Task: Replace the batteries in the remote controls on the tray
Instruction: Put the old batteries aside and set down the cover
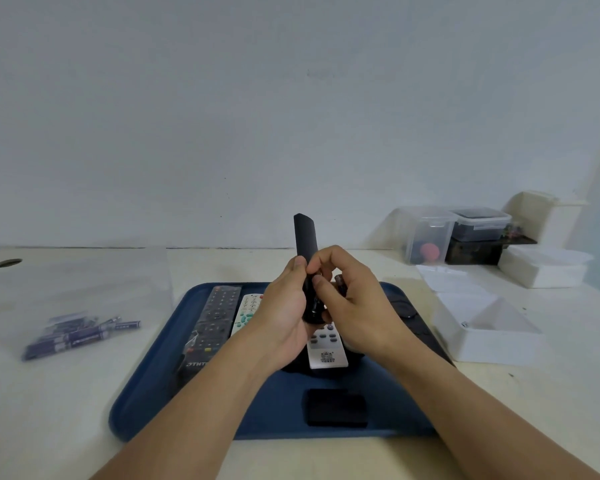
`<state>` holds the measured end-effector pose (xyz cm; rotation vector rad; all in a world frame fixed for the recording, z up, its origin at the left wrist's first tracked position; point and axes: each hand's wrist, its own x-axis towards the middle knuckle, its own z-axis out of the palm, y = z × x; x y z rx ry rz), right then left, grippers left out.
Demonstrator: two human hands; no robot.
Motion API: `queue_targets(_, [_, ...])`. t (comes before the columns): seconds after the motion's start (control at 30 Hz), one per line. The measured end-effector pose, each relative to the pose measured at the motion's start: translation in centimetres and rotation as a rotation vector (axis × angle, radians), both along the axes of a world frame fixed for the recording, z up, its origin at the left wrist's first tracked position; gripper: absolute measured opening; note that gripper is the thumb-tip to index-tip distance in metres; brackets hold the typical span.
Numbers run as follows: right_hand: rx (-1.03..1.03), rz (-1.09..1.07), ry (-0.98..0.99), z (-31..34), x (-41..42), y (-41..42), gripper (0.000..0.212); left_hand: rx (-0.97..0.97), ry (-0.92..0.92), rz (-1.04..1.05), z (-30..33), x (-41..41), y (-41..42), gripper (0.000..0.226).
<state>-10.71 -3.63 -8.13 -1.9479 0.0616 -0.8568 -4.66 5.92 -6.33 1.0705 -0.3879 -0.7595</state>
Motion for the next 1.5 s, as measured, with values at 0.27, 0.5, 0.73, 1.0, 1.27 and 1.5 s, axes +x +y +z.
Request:
queue_targets(0.27, [0.018,-0.239,0.006,-0.1,0.0,0.3,0.014,-0.099,0.095,0.04,0.2,0.3,-0.3,0.04])
queue_targets(0.5, [-0.154,-0.375,-0.015,0.6,-0.7,0.1,0.003,-0.134,0.178,-0.029,0.0,-0.1,-0.6,0.042])
queue_targets(0.73, [0.124,-0.38,0.038,2.3,-1.9,-2.2,0.013,-0.153,0.211,-0.044,-0.7,0.3,-1.2,0.042])
queue_targets(1.0, [-0.071,-0.591,0.786,5.2,-11.1,-11.9,0.027,-0.061,0.049,-0.054,-1.1,-0.4,-1.2,0.038])
queue_targets(1.27, [-0.367,-0.657,0.895,4.2,-11.2,-13.1,0.021,0.009,-0.08,-0.039,-2.1,0.0,-1.9,0.033])
queue_targets(1.5, [-0.283,-0.341,0.281,4.2,-6.4,-5.7,0.015,-0.046,-0.122,0.123,-0.4,1.0,-0.9,0.016])
